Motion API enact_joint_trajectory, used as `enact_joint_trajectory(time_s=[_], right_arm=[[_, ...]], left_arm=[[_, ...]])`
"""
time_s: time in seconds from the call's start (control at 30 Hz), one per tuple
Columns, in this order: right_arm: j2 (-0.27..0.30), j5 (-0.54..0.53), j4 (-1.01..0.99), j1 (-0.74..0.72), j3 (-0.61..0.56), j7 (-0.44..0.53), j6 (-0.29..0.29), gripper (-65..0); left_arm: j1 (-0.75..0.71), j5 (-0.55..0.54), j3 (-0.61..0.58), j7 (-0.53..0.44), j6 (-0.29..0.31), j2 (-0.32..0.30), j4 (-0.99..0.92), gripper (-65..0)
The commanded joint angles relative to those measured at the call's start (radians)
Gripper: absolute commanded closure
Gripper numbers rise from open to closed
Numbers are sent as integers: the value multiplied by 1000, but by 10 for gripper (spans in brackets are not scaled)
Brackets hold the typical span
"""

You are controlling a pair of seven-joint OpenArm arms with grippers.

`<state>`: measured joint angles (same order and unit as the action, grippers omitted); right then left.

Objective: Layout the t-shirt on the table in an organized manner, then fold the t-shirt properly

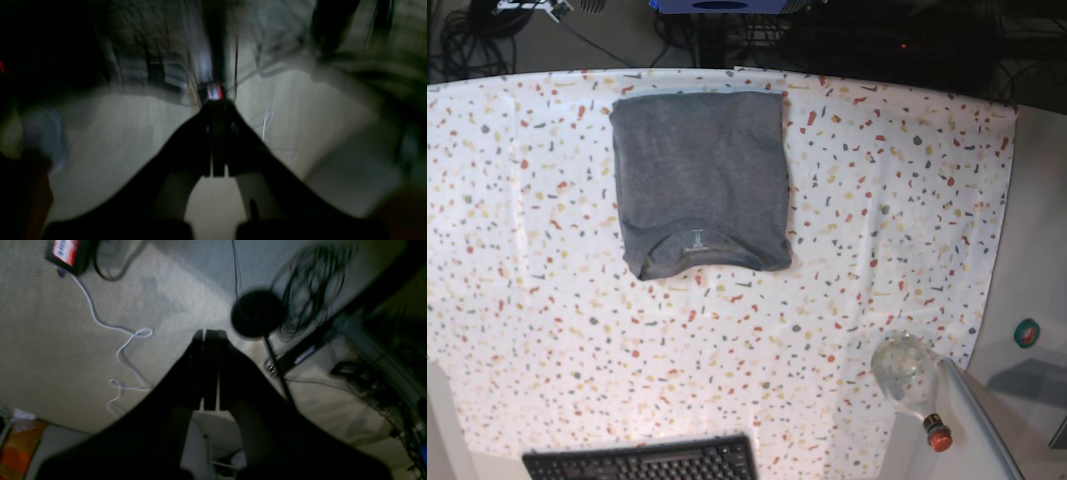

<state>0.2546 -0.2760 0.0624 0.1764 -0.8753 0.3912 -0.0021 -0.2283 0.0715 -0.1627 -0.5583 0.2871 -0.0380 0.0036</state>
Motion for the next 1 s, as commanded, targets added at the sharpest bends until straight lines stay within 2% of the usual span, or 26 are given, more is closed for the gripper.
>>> enact_joint_trajectory(time_s=[0.0, 0.2, 0.33, 0.53, 0.8, 0.97], right_arm=[[16, 2, -2, 10, -11, -7, -2, 0], [-4, 2, 35, 50, -15, -7, -2, 0], [-25, -1, 35, 51, -14, -7, -5, 0], [-28, -76, 41, 85, -14, -5, -5, 0], [-82, -78, 41, 85, -14, -4, -5, 0], [-116, -78, 43, 79, -15, -1, -5, 0]], left_arm=[[-21, 14, 1, 13, -6, 0, -4, 0], [-72, 12, 1, 163, -12, -3, 111, 0], [-47, 12, 1, 174, -13, -6, 112, 0], [-44, 21, -5, 174, -13, -20, 111, 0], [-46, 12, -1, 166, -13, -66, 111, 0], [-46, 12, -1, 166, -13, -67, 112, 0]])
